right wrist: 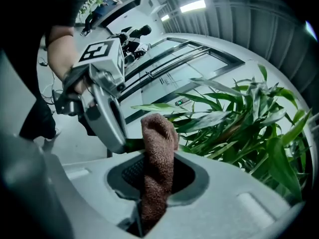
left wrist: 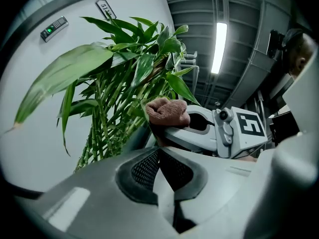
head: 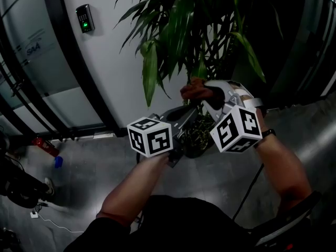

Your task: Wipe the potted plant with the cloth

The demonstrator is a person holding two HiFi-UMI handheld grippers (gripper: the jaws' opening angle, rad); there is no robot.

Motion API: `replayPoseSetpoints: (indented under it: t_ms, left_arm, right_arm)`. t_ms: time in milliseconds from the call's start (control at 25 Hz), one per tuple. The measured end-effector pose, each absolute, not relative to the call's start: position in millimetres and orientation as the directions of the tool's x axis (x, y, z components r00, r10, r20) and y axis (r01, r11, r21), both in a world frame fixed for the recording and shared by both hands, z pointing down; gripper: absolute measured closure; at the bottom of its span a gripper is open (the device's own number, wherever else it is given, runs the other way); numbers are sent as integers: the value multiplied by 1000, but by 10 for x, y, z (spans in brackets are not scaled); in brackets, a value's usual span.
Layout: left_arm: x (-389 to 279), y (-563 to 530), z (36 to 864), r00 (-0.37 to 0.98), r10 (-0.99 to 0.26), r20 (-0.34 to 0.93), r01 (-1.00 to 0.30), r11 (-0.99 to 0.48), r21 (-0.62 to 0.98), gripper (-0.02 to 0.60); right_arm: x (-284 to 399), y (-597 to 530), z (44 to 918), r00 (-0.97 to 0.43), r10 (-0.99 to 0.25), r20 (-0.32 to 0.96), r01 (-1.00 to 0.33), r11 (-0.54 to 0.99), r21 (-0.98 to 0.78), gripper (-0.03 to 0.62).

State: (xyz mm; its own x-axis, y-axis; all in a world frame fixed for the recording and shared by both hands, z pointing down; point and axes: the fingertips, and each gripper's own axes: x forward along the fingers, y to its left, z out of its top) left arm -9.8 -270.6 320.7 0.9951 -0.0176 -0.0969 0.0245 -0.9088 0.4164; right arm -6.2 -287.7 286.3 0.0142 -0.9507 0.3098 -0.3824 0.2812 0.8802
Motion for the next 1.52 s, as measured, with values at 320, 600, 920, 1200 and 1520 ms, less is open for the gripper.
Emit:
replayPoseSetpoints:
  t_ms: [320,600,920,1200,1520]
  left_arm:
    - [-108,-2705,3198,995,-17,-98,26,-910,413,563]
    - [-114,-2713,3206,995,-19,-103,25,-909,416,563]
    - [-129,-2713,3216,994,-24,-104,21,-911,413,563]
    - [-153,-2724,3190,994,-29,-106,17,-912,411,563]
    - [-153,-2725,3193,994,-29,-107,17,-911,412,563]
  right_arm:
    - [-313,-2613,3069,-42,-917,398,-356,386,851,531]
    - [-293,-2642,2933,-55,-932,357,-363,352,863,531]
    - [374,-3210,2275,105,-987,125,-435,68,898,531]
    - [396,-3319,2428,119,-977,176,-388,117,914,531]
    - [102,-3144,2752,49,-962,269,-393,229,891,531]
